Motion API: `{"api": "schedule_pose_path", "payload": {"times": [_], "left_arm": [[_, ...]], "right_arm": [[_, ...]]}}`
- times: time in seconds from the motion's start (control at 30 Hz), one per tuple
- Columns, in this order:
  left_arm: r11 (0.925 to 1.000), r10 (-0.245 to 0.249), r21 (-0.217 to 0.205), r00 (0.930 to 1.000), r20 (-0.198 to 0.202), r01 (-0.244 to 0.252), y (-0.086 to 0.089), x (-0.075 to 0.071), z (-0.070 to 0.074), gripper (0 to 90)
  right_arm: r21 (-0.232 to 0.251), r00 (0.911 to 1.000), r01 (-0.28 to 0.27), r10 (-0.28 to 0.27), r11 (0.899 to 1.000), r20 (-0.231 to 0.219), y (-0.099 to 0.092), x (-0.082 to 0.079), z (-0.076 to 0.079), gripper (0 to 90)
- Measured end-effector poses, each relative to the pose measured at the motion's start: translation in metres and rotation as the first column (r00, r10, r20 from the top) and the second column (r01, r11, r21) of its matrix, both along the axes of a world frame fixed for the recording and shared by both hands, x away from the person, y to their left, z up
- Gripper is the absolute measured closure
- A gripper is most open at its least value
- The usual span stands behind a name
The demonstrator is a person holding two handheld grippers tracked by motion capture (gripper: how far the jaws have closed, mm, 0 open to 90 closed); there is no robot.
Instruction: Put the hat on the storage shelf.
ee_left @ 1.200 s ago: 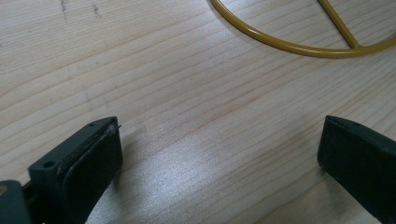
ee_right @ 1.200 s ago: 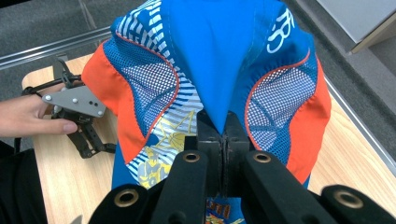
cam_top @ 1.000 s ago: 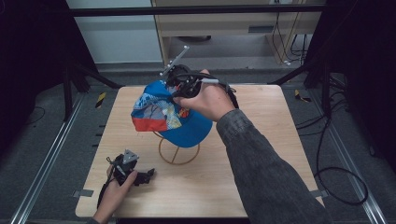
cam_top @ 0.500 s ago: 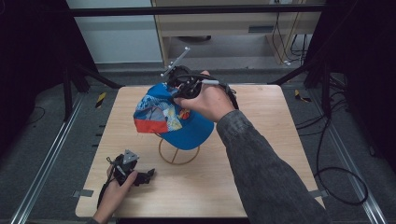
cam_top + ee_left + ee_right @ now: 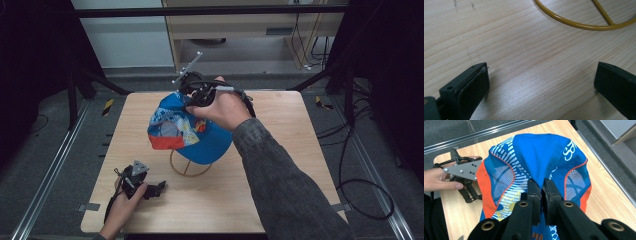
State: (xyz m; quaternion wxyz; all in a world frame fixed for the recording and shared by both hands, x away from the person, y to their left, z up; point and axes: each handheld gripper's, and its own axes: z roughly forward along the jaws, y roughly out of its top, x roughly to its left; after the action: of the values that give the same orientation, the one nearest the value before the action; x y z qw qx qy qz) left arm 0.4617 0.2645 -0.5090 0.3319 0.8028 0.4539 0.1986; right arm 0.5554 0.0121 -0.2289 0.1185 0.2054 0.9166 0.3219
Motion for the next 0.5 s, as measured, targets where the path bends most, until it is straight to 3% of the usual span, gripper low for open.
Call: {"api": "schedule_pose_path", "payload": {"times": [0.33, 0.5], "left_arm": [[1.0000, -0.002, 0.000, 1.0000, -0.001, 0.002, -0.0003, -0.0002, 0.0000, 0.0], [1.0000, -0.004, 0.002, 1.0000, 0.000, 0.004, -0.0003, -0.0001, 0.0001, 0.0]], "right_arm": [[0.001, 1.0000, -0.002, 0.002, 1.000, -0.002, -0.0012, -0.0002, -0.0001, 83.2], [0.005, 1.0000, 0.003, -0.003, 1.000, -0.003, -0.0036, -0.0015, -0.0014, 75.4]]}}
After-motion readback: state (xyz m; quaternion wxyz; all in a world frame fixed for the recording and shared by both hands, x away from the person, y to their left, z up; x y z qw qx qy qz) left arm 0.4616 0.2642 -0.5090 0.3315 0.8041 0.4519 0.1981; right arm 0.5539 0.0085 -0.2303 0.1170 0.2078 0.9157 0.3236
